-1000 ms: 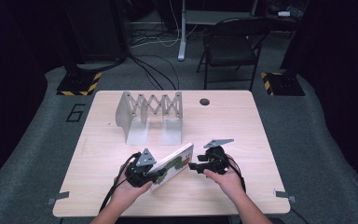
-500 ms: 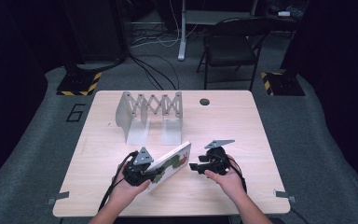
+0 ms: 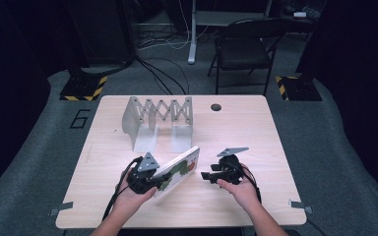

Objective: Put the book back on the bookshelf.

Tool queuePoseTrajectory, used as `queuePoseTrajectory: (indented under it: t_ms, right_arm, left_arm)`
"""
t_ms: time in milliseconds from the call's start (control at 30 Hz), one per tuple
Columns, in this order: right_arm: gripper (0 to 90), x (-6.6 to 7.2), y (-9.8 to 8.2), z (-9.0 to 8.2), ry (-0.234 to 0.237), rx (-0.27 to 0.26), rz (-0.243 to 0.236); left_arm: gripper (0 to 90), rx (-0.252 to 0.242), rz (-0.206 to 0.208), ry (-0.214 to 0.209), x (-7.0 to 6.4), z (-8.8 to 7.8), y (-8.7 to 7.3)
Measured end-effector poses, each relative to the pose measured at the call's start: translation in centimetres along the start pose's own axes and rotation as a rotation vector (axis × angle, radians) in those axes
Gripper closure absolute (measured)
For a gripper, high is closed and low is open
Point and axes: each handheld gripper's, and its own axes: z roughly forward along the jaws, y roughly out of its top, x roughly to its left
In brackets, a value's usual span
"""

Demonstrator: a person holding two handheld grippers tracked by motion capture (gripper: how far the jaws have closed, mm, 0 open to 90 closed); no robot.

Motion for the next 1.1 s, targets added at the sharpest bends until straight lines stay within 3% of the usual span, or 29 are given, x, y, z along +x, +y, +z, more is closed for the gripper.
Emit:
queuePoseTrajectory:
  t_ms: [167, 233, 600, 1100]
  right_arm:
    - [41.4, 0.0, -0.1, 0.0, -0.001, 0.000, 0.009]
    - [41.3, -0.1, -0.1, 0.0, -0.004, 0.000, 0.008]
    - [41.2, -0.1, -0.1, 0.0, -0.004, 0.000, 0.009]
    - [41.1, -0.1, -0.1, 0.0, -0.004, 0.001, 0.008]
  left_arm:
    - [75.6, -0.032, -0.015, 0.022, 0.3, -0.4, 0.1]
    - [75.6, -0.018, -0.020, 0.016, 0.5, -0.7, 0.1]
    - [75.6, -0.049, -0.031, 0.054, 1.3, -2.0, 0.2]
    - [75.6, -0.053, -0.051, 0.090, 2.9, -3.4, -0.2]
